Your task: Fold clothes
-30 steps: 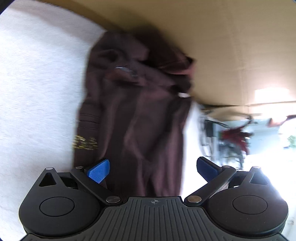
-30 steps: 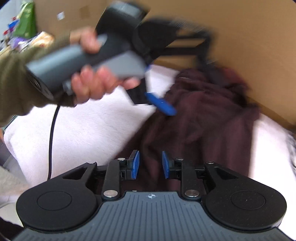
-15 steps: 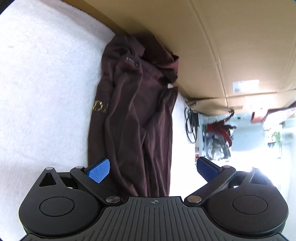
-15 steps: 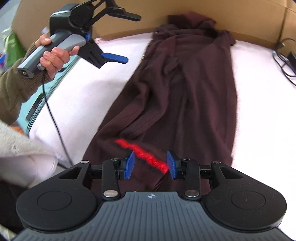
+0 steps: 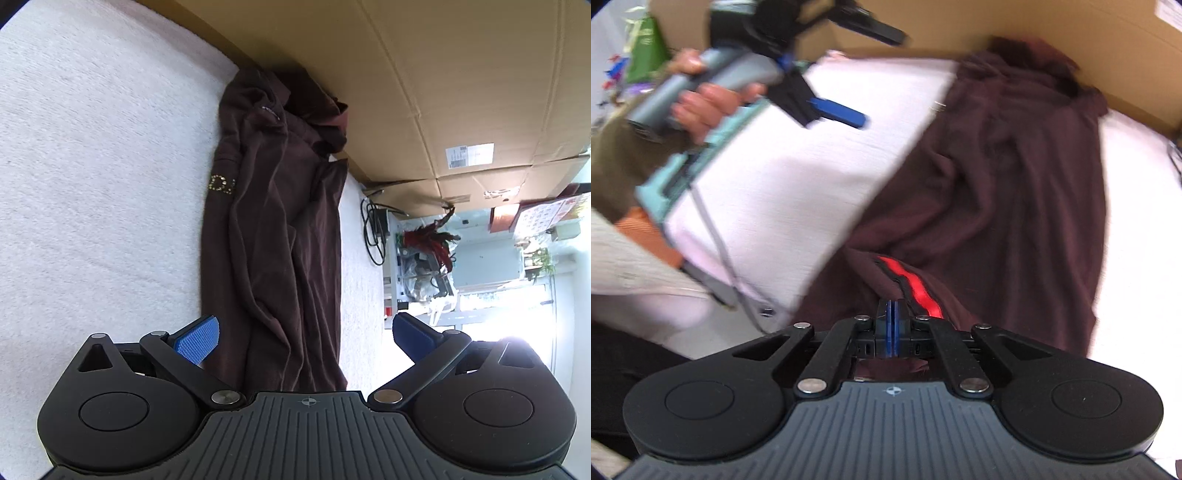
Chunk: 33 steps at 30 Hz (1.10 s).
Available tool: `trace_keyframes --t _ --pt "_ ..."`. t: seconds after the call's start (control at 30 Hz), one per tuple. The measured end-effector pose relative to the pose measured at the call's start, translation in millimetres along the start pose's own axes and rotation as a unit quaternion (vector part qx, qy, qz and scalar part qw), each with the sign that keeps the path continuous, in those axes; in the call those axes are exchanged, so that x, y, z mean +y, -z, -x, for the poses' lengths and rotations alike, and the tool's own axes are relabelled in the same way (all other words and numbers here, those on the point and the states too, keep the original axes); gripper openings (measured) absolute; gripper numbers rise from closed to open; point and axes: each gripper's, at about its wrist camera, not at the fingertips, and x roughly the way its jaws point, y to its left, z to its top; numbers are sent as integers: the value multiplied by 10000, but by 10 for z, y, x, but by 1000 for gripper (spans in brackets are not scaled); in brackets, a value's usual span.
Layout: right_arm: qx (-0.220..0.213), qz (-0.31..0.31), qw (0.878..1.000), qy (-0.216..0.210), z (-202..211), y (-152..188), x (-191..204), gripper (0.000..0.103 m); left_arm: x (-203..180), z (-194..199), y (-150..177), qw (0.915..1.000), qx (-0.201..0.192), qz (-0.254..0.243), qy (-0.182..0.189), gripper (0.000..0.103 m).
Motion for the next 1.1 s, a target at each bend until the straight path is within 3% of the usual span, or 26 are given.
trace_keyframes --t 0.13,0.27,0.3,0.33,0.4,0.43,0.53,0.6,0.67,0.9,0.97,1.0,1.1 --pt "329 353 9982 -360 -143 2 281 1 80 21 52 9999 1 109 -29 103" --pt "609 50 9948 -816 -354 25 301 5 144 -12 111 9997 60 204 -93 103" --pt "572 -91 9937 -954 -348 17 265 9 158 -20 127 9997 77 225 -106 103" --pt "500 -243 9925 -1086 -326 2 213 22 172 -29 142 9996 95 246 -119 103" --pt "110 -691 9928 -975 -217 -47 4 43 172 -48 154 9995 117 261 -119 103" --pt "-121 -935 9918 -863 -153 -75 -115 45 165 -56 154 9995 114 265 -100 103" --pt "-720 -1660 9826 -421 -17 -150 -507 44 121 -71 145 9995 -9 309 -30 103" --pt "-877 -1995 9759 -150 -57 -206 -751 43 91 -85 133 9992 -136 386 8 103" --pt "-866 -2236 9708 -12 -157 -244 -925 43 53 -113 120 9988 -215 449 41 103" --pt "-640 -2682 9612 -128 -555 -174 -1142 42 -226 -317 -2 9988 -255 370 204 103" --pt "-678 -2753 9587 -221 -598 -163 -1174 7 -343 -381 -47 9995 -264 174 80 103" --pt "-760 -2755 9579 -285 -562 -165 -1176 3 -384 -401 -57 9996 -259 83 63 103" --pt "-1129 -2764 9540 -268 -348 -174 -1190 3 -426 -469 -81 9998 -193 21 63 103"
